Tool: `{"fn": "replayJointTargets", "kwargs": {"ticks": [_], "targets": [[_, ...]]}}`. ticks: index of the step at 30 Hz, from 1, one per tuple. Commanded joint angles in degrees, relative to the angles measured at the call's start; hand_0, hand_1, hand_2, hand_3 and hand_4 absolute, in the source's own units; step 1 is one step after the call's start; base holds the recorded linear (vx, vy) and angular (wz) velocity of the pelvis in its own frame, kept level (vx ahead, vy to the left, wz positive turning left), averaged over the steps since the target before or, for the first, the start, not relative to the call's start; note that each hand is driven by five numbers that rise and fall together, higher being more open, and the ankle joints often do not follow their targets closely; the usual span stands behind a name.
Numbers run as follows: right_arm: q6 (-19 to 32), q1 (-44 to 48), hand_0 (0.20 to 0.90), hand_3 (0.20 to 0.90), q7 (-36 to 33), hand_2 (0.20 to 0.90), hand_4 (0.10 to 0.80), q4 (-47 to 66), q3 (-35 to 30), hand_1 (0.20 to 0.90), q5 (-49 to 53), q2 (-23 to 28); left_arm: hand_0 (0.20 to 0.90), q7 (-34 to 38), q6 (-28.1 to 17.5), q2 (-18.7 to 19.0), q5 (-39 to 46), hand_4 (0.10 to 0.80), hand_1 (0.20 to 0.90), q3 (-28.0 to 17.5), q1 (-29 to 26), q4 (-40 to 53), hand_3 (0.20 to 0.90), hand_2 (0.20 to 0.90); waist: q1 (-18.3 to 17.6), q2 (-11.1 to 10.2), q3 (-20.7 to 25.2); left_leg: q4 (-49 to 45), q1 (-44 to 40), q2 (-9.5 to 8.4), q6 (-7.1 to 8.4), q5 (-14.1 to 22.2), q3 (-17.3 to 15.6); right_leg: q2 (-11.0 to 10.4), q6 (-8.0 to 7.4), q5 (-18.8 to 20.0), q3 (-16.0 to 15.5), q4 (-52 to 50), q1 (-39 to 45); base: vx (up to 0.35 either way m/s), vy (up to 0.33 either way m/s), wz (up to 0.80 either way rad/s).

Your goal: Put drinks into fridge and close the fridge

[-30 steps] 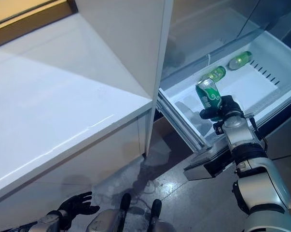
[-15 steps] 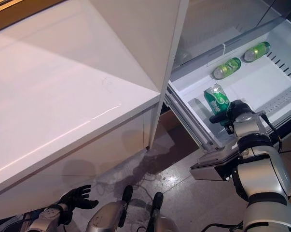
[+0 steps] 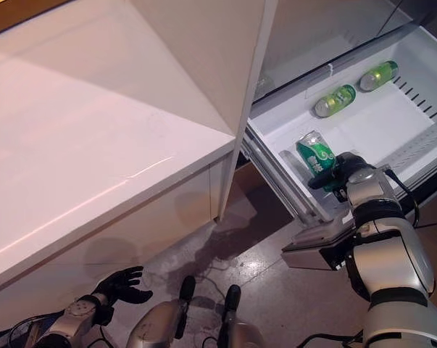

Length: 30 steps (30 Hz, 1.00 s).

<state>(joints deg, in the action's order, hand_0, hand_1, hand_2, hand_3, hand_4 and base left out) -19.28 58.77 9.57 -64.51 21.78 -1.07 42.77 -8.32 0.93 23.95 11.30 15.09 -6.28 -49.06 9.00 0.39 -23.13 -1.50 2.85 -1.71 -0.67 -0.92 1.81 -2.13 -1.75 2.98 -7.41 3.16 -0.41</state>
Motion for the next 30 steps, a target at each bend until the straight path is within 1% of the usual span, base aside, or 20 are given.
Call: {"fn": "replayJointTargets", "kwargs": {"ticks": [1, 5, 8, 11, 12, 13, 14, 16, 18, 20, 21, 22, 25, 26, 27, 30], "targets": [[1.8, 4.0, 0.9, 0.9, -2.3, 0.9, 0.8, 1.9, 5.8, 0.9, 0.9, 2.8, 0.9, -0.7, -1.4, 3.3, -2.6, 0.8, 0.9, 2.2, 3.0, 0.3, 0.9, 0.9, -1.5, 1.6, 4.8, -2.8, 3.5, -1.25, -1.53, 2.4, -4.0, 2.2, -1.17, -4.6, 0.6, -11.3, -6.9, -0.013, -0.014, -0.06], [4.0, 3.9, 0.9, 0.9, -3.2, 0.9, 0.8, 4.6, 5.1, 0.9, 1.1, 2.3, 0.9, -0.9, -1.3, 3.2, -3.8, 0.8, 0.9, 2.1, 3.3, -0.2, 0.9, 0.9, -2.2, 1.7, 5.8, -2.3, 2.4, -1.22, -1.44, 2.7, -4.2, 2.3, -1.19, -4.9, 1.0, -11.0, -6.3, 0.005, -0.015, -0.13], [4.9, 3.1, 0.9, 0.9, -5.0, 0.9, 0.8, 9.2, 5.1, 0.9, 1.4, 2.2, 0.9, -1.0, -1.3, 3.2, -4.9, 0.8, 0.9, 1.8, 3.9, -0.6, 0.9, 0.9, -2.9, 1.1, 7.2, -1.6, 1.4, -1.3, -1.32, 2.9, -4.8, 2.3, -1.35, -4.8, 1.4, -10.4, -5.7, 0.027, -0.024, -0.11], [4.5, 0.5, 0.9, 0.9, -6.1, 0.9, 0.8, 16.6, 4.1, 0.9, 1.5, 3.0, 0.9, -1.4, -0.7, 2.8, -6.9, 0.8, 0.9, 0.9, 5.0, -0.7, 0.9, 0.9, -3.7, 0.3, 9.1, -0.9, 0.2, -1.21, -1.11, 3.1, -5.1, 2.4, -1.64, -5.0, 2.0, -9.9, -5.0, 0.091, -0.043, -0.15], [4.7, -0.7, 0.9, 0.9, -7.6, 0.9, 0.8, 20.1, 3.6, 0.9, 2.5, 3.2, 0.9, -1.6, -0.6, 2.8, -7.7, 0.8, 0.9, 0.7, 5.6, -0.5, 0.9, 0.9, -4.0, -0.1, 9.8, -0.6, -0.3, -1.15, -1.04, 3.2, -5.2, 2.6, -1.72, -5.0, 2.4, -9.6, -4.6, 0.12, -0.079, -0.18], [4.0, -3.0, 0.9, 0.9, -9.8, 0.9, 0.8, 25.6, 2.6, 0.9, 4.2, 3.3, 0.9, -1.8, -0.4, 2.7, -8.7, 0.8, 0.9, 0.2, 6.4, -0.5, 0.9, 0.9, -4.5, -0.8, 11.0, -0.1, -1.0, -1.09, -1.04, 3.4, -5.4, 2.9, -1.8, -5.0, 3.0, -8.8, -4.1, 0.121, -0.087, -0.2], [3.1, -3.8, 0.9, 0.9, -9.9, 0.9, 0.8, 27.9, 2.0, 0.9, 4.4, 3.3, 0.9, -1.7, -0.1, 2.6, -9.1, 0.8, 0.9, 0.1, 6.6, -0.5, 0.9, 0.9, -4.8, -1.1, 11.4, 0.0, -1.2, -1.03, -1.04, 3.4, -5.6, 2.9, -1.85, -5.0, 3.2, -8.6, -3.9, 0.123, -0.1, -0.24], [3.1, -7.8, 0.9, 0.9, -13.2, 0.9, 0.8, 36.1, -1.1, 0.9, 8.0, 3.5, 0.9, -1.7, 0.5, 2.3, -11.3, 0.8, 0.9, -0.5, 8.1, 0.0, 0.9, 0.9, -5.5, -2.4, 13.2, 0.3, -2.0, -0.76, -0.97, 3.6, -6.3, 3.1, -2.11, -4.7, 3.5, -7.7, -3.3, 0.104, -0.092, -0.18], [2.7, -11.1, 0.9, 0.9, -14.5, 0.9, 0.8, 41.3, -3.7, 0.9, 10.4, 3.6, 0.9, -1.8, 1.0, 2.1, -12.1, 0.8, 0.9, -0.9, 8.8, 0.1, 0.9, 0.9, -6.0, -3.1, 14.6, 0.3, -2.6, -0.66, -1.06, 4.1, -6.5, 3.4, -2.27, -4.8, 3.9, -7.6, -3.0, 0.118, -0.064, -0.25], [5.6, -16.0, 0.9, 0.9, -17.8, 0.9, 0.8, 46.8, -7.8, 0.9, 13.8, 2.3, 0.9, -2.4, 0.6, 1.5, -11.9, 0.8, 0.9, -1.6, 9.2, -0.5, 0.9, 0.9, -6.8, -3.5, 16.2, 0.4, -4.1, -0.46, -1.25, 5.0, -6.5, 3.8, -2.34, -5.1, 4.6, -7.3, -1.8, 0.124, -0.029, -0.23], [6.2, -16.5, 0.9, 0.9, -18.3, 0.9, 0.8, 47.2, -8.2, 0.9, 14.4, 2.1, 0.9, -2.5, 0.3, 1.5, -11.7, 0.8, 0.9, -1.6, 9.2, -0.7, 0.9, 0.9, -6.8, -3.6, 16.3, 0.5, -4.3, -0.43, -1.28, 5.1, -6.5, 3.9, -2.33, -5.2, 4.7, -7.2, -1.6, 0.089, 0.01, -0.11], [7.9, -18.8, 0.9, 0.9, -20.2, 0.9, 0.8, 50.6, -10.7, 0.9, 15.6, 1.0, 0.9, -2.8, 0.2, 0.7, -11.5, 0.8, 0.9, -2.1, 9.0, -1.2, 0.9, 0.9, -7.5, -3.4, 17.1, 0.7, -5.2, -0.14, -1.27, 5.6, -6.8, 4.0, -2.38, -5.4, 5.0, -6.9, -0.9, 0.061, 0.02, -0.15], [10.6, -23.6, 0.9, 0.9, -23.0, 0.9, 0.8, 58.1, -16.2, 0.9, 16.6, -0.6, 0.9, -2.6, -0.4, -0.9, -11.4, 0.8, 0.9, -2.9, 9.8, -2.0, 0.9, 0.9, -8.6, -3.1, 18.1, 1.2, -6.7, 0.34, -1.13, 6.2, -7.4, 4.2, -2.39, -5.8, 5.7, -6.4, 0.3, 0.047, 0.048, -0.23], [11.3, -24.9, 0.9, 0.9, -23.5, 0.9, 0.8, 60.1, -18.0, 0.9, 16.5, -0.9, 0.9, -2.3, -0.6, -1.4, -11.6, 0.8, 0.9, -3.2, 10.1, -2.6, 0.9, 0.9, -9.1, -2.9, 18.4, 1.2, -6.9, 0.38, -1.13, 6.3, -7.6, 4.2, -2.36, -6.0, 5.8, -6.3, 0.5, 0.019, 0.05, -0.16], [11.3, -25.2, 0.9, 0.9, -23.5, 0.9, 0.8, 60.5, -18.4, 0.9, 16.6, -0.9, 0.9, -2.2, -0.6, -1.5, -11.6, 0.8, 0.9, -3.2, 10.2, -2.7, 0.9, 0.9, -9.1, -2.9, 18.4, 1.3, -7.0, 0.38, -1.14, 6.4, -7.6, 4.2, -2.35, -6.0, 5.8, -6.3, 0.6, 0.004, 0.056, -0.03], [13.8, -27.8, 0.9, 0.9, -25.8, 0.9, 0.8, 63.8, -21.9, 0.9, 17.2, -0.7, 0.9, -1.0, -0.3, -2.5, -11.6, 0.8, 0.9, -3.5, 10.7, -3.7, 0.9, 0.9, -9.9, -2.6, 18.8, 1.3, -7.5, 0.38, -1.15, 6.6, -7.8, 4.2, -2.08, -6.5, 6.1, -6.4, 1.0, -0.01, 0.081, -0.05]]}}
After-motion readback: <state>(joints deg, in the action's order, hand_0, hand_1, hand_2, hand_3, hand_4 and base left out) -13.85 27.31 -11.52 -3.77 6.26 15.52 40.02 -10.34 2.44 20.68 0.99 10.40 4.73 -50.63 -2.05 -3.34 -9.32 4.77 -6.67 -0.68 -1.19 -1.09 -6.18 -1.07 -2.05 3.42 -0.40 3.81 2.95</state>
